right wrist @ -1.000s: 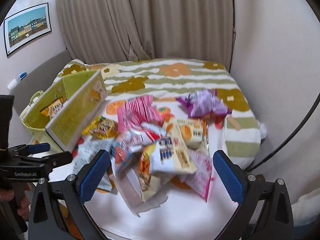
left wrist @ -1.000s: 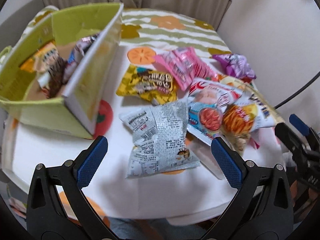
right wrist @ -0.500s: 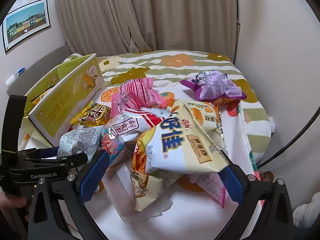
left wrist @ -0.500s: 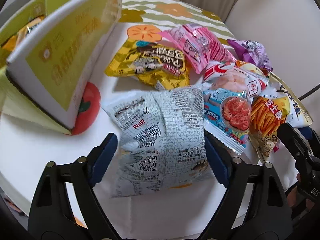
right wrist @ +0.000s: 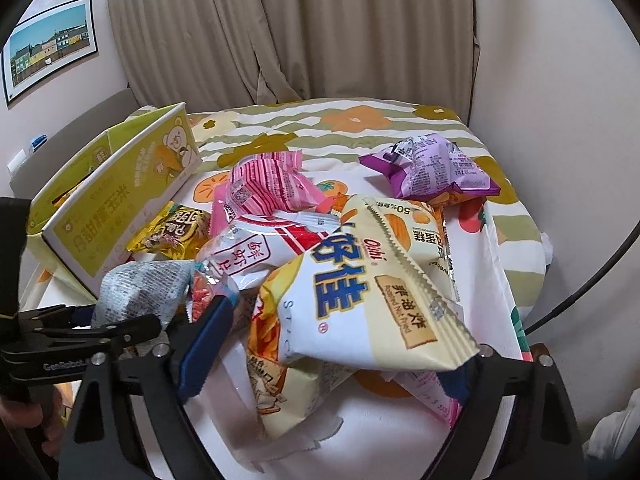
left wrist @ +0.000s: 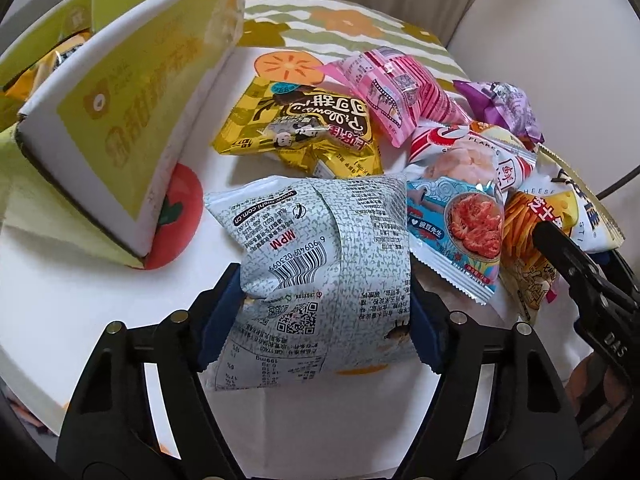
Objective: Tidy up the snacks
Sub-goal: 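Grasp the silver printed bag with the left tool while the right tool grasps the Oishi chip bag, then lift both bags over the box and open both tools to release them inside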
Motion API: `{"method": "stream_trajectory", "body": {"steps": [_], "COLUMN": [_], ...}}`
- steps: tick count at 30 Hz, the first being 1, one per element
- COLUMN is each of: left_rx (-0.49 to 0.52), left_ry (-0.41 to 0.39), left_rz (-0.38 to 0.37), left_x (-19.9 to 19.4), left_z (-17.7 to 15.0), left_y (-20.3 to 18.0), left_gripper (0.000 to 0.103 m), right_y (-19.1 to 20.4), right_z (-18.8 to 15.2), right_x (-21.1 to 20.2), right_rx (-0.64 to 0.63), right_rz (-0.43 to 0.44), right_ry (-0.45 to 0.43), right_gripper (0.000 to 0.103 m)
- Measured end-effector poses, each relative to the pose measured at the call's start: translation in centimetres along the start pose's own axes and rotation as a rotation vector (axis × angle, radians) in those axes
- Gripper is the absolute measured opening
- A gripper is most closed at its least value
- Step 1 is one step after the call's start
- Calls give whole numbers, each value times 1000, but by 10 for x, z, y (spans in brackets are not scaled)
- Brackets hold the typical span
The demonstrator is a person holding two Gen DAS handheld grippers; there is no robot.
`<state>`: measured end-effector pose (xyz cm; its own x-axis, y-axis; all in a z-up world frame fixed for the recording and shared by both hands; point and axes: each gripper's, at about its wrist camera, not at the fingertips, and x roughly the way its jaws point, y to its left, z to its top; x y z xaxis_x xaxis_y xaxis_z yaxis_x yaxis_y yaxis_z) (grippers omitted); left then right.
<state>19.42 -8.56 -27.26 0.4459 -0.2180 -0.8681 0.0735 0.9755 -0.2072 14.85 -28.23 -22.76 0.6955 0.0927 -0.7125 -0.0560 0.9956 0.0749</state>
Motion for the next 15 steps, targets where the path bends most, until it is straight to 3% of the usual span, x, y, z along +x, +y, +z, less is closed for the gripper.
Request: {"method": "stream_trajectory", "body": {"steps": [2, 4, 9, 15], "left_rx": [-1, -1, -5, 4], "left_ry": [-3, -6, -17, -25], "left_rz": [1, 2, 5, -4], "left_x": [-2, -3, -6, -21], "left_z": [0, 0, 2, 5], "left_y": [2, 3, 7, 8], "left_gripper": [69, 67, 65, 64], "right_y": [1, 4, 4, 3], "right_z": [1, 0, -1, 1], "right_x": [1, 2, 2, -6], "right_rx": [-10, -29, -27, 7], "right_rz": [-7, -11, -16, -22], "right_ry": [-3, -3, -2, -3], "right_gripper": [80, 68, 59, 56]}}
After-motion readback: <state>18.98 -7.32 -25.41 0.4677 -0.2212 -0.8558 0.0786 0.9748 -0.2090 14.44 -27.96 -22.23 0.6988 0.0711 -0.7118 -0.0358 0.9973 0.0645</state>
